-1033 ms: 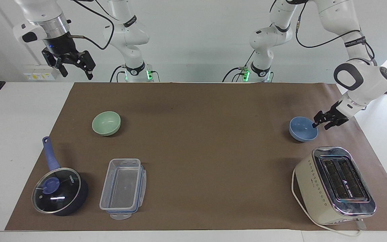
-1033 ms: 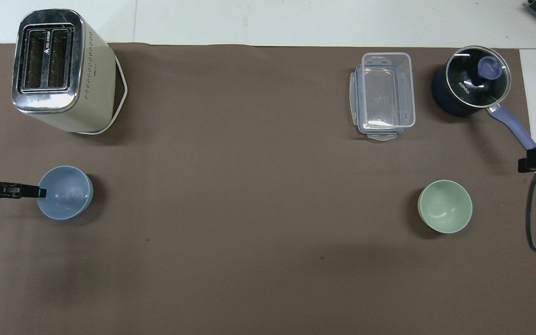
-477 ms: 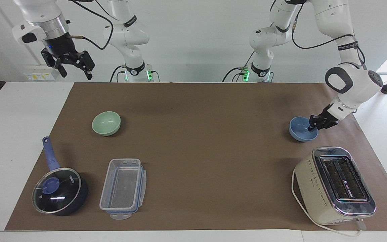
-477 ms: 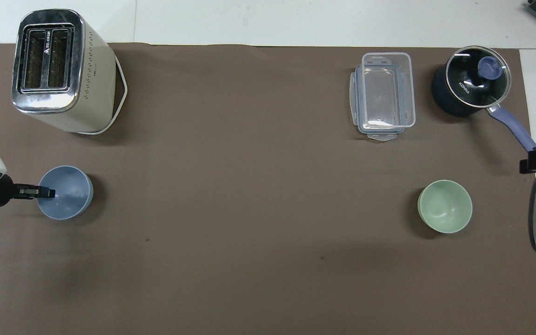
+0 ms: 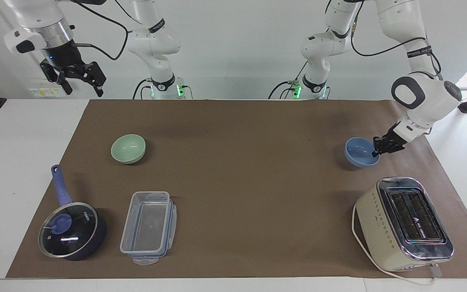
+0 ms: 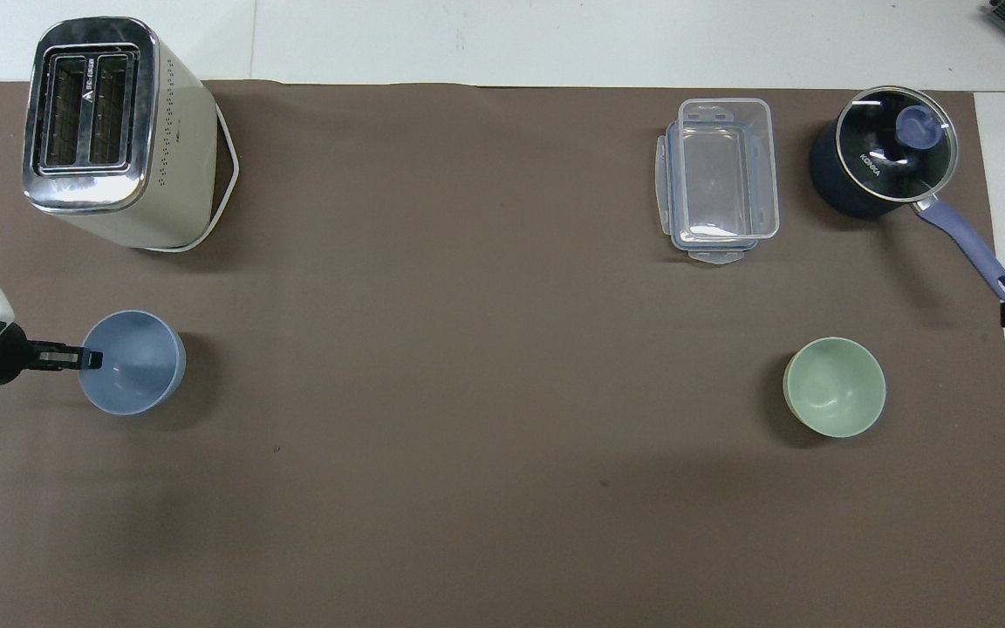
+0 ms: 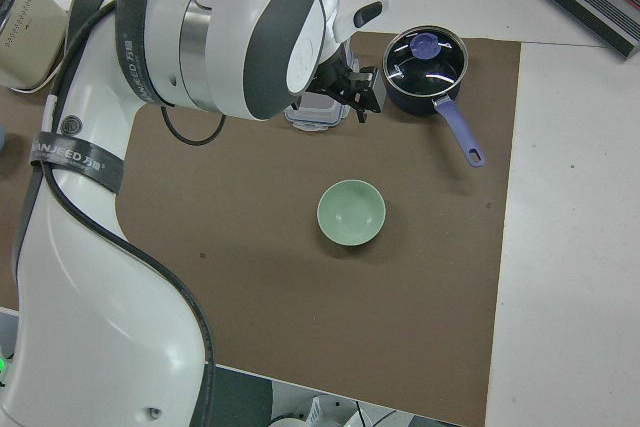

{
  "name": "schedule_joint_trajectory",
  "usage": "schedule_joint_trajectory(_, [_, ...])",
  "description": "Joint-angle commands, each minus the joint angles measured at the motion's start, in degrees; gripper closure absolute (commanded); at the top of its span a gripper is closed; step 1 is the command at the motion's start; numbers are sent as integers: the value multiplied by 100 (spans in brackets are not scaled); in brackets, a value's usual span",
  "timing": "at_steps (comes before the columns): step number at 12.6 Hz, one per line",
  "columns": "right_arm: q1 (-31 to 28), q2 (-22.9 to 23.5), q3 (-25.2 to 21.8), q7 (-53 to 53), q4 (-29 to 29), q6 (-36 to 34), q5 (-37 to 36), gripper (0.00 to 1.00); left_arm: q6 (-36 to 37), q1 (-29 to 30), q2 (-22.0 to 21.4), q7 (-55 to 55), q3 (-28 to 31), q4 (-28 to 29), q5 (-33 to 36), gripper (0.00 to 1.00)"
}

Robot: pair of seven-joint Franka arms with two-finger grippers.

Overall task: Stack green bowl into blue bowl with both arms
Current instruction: 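Slide the blue bowl toward the center while the right gripper reaches the green bowl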

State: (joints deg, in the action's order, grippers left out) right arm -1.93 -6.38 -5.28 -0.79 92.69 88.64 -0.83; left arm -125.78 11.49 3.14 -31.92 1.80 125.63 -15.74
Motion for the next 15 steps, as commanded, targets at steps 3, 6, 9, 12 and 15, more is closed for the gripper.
schedule_joint_trajectory(3, [-263, -48, 1, -412, 345, 372, 13, 0, 264, -997, -631, 886, 58, 129, 9, 100])
schedule_joint_trajectory(6, [-378, -57, 1, -808, 696, 654, 13, 0, 168, -1980, -561, 2150, 58, 164, 44, 100])
schedule_joint_trajectory(9, [-431, -30, 9, -967, 1328, 1224, 13, 0, -481, -3062, -315, 3539, 49, 173, 45, 100])
schedule_joint_trajectory(12, [-431, 162, 9, -1107, 1926, 1971, 21, 0, -992, -4037, 10, 4542, 49, 155, 45, 100])
schedule_joint_trajectory(15, [-527, 461, 9, -1581, 2620, 2822, 109, 0, -1256, -4453, 143, 4923, 40, 155, 45, 100])
